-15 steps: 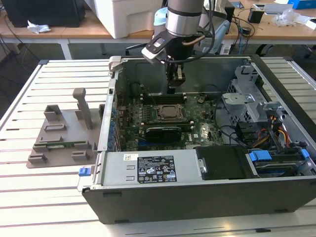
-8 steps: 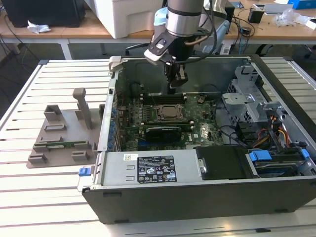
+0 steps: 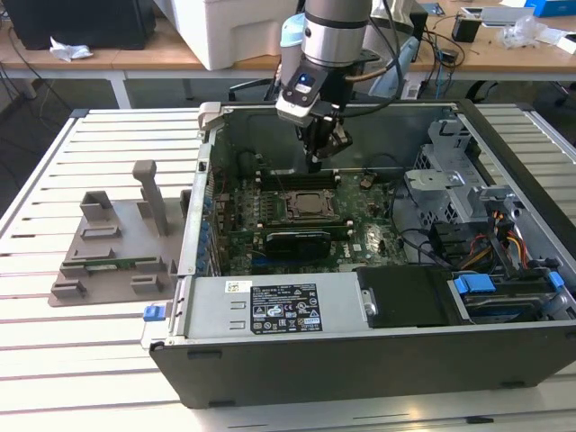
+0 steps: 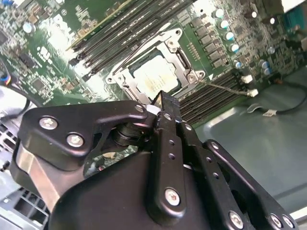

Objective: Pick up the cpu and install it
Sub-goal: 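Install the first cpu locking lever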

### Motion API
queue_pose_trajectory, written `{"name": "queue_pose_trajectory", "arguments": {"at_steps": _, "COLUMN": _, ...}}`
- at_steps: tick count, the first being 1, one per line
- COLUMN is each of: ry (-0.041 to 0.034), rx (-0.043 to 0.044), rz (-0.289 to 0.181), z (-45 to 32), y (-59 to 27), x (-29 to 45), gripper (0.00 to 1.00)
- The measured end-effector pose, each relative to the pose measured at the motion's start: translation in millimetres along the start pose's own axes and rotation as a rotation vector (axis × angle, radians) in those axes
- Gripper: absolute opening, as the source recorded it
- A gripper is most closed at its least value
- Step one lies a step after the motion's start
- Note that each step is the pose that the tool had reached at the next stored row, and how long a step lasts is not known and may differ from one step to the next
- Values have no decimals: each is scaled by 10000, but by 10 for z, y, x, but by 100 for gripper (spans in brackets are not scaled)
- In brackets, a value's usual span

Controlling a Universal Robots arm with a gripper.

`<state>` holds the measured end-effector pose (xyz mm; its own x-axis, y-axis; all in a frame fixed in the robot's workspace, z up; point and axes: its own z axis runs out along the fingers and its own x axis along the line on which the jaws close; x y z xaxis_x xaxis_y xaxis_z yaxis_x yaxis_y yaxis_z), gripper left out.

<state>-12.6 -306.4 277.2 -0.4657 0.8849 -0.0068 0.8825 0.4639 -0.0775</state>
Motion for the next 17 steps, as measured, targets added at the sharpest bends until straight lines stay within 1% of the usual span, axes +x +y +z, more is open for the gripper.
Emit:
{"name": "queue_pose_trajectory", "arguments": {"at_steps": 1, "ry": -10, "rx": -3, "rz": -156, "z": 0, "y": 0, "x": 0, "gripper": 11}}
{"name": "queue_pose_trajectory", "arguments": {"at_steps": 2, "ry": -25, "rx": -8, "rz": -461, "z": 0, "y": 0, "x": 0, "gripper": 11}}
{"name": "queue_pose_trajectory", "arguments": {"at_steps": 6, "ry": -57, "rx": -22, "rz": -1068, "z": 0, "y": 0, "x": 0, "gripper": 11}}
{"name": "queue_pose_trajectory", "arguments": {"at_steps": 7, "ry": -72, "rx": -26, "rz": -1343, "z": 0, "y": 0, "x": 0, "gripper": 11}}
{"name": "queue_pose_trajectory", "arguments": {"at_steps": 12, "ry": -112, "rx": -46, "rz": -2196, "z": 0, "y": 0, "x": 0, "gripper": 11}}
{"name": "queue_pose_trajectory", "arguments": {"at_steps": 13, "ry": -129, "rx": -53, "rz": -2542, "z": 0, "y": 0, "x": 0, "gripper": 11}}
{"name": "queue_pose_trajectory", "arguments": {"at_steps": 15, "ry": -148, "rx": -61, "rz": -2914, "z": 0, "y": 0, "x": 0, "gripper": 11}}
{"name": "queue_pose_trajectory", "arguments": {"at_steps": 17, "ry": -179, "rx": -73, "rz": -3513, "z": 0, "y": 0, "x": 0, "gripper": 11}}
